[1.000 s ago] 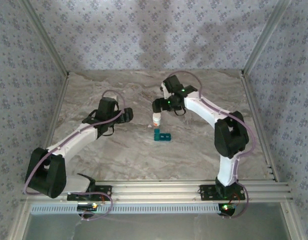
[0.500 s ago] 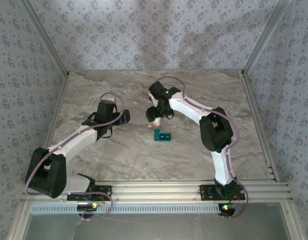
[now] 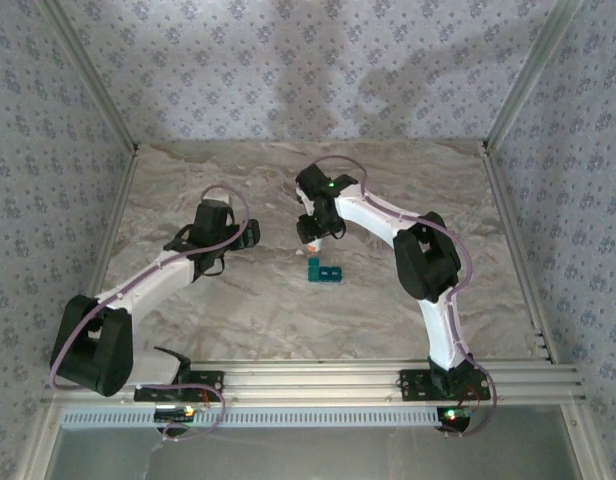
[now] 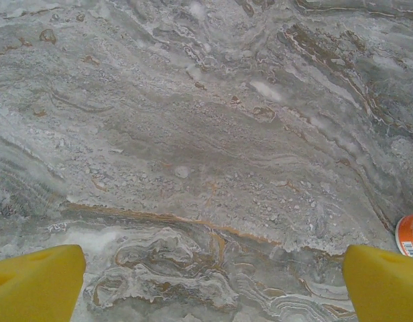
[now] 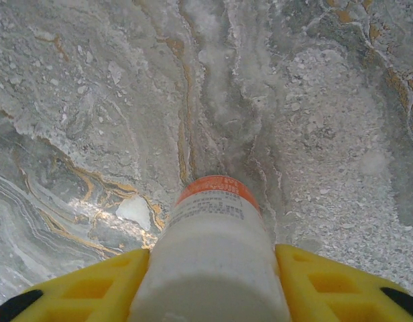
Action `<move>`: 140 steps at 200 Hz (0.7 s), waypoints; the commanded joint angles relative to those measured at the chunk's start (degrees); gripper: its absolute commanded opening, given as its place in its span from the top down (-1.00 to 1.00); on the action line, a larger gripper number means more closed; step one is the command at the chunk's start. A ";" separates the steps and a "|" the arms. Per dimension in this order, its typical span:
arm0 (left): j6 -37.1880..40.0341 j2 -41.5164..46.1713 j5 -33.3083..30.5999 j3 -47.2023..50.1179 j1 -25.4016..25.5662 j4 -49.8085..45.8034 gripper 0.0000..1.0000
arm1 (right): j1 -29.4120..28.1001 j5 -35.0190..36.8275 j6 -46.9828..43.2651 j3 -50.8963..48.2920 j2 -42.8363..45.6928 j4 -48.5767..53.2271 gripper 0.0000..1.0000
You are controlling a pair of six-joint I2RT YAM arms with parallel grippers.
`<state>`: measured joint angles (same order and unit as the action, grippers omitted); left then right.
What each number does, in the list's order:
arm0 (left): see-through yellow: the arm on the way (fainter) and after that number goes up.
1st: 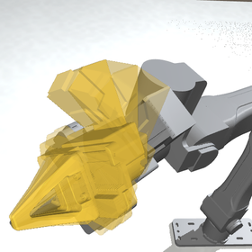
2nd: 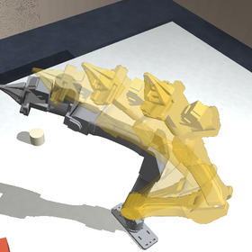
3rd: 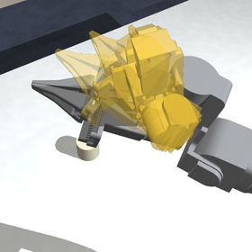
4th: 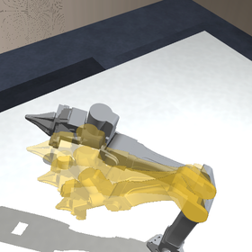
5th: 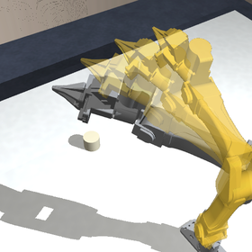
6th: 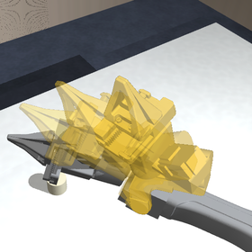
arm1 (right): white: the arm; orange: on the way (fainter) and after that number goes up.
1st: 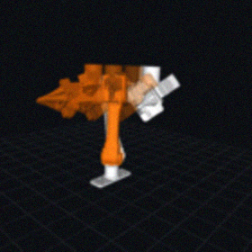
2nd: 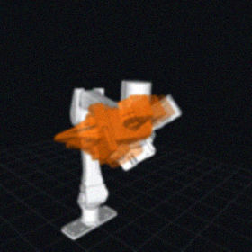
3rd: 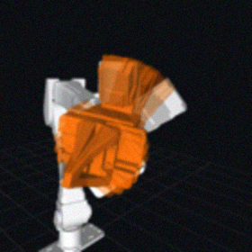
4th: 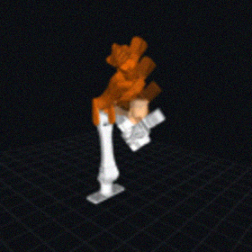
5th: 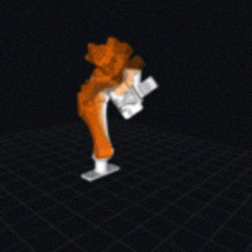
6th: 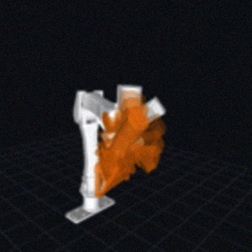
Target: Sort the pills into containers
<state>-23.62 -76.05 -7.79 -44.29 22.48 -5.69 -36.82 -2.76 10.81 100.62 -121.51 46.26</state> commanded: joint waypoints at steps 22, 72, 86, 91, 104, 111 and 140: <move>-1.17 0.74 -0.57 0.71 -0.51 4.71 -0.96 | 0.74 -1.53 0.26 0.95 1.12 1.20 0.15; -0.99 -0.44 -1.80 -1.06 -0.51 6.44 -0.96 | 2.59 -2.70 2.15 -0.48 5.59 -0.42 0.15; -0.54 -0.76 -1.33 -2.03 -0.51 6.54 -0.96 | 3.69 -4.08 2.89 -0.51 6.48 -1.04 0.15; 1.63 -0.83 -1.06 -3.09 -0.44 5.50 -0.96 | 4.10 -4.65 3.05 -0.38 6.76 -1.20 0.15; 4.07 -0.94 -1.76 -6.18 -0.48 1.78 -0.96 | 5.02 -5.94 3.17 0.23 7.37 -1.51 0.15; 4.75 -0.94 -1.44 -7.63 -0.66 0.22 -0.96 | 5.52 -6.46 3.23 0.60 7.58 -1.83 0.15; 7.14 -1.65 1.61 -12.76 -1.12 -3.62 -0.96 | 7.40 -8.62 3.28 4.87 7.00 -0.52 0.15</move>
<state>-19.90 -77.30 -7.79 -51.96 21.91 -5.80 -30.68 -8.27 13.08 101.43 -115.70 44.93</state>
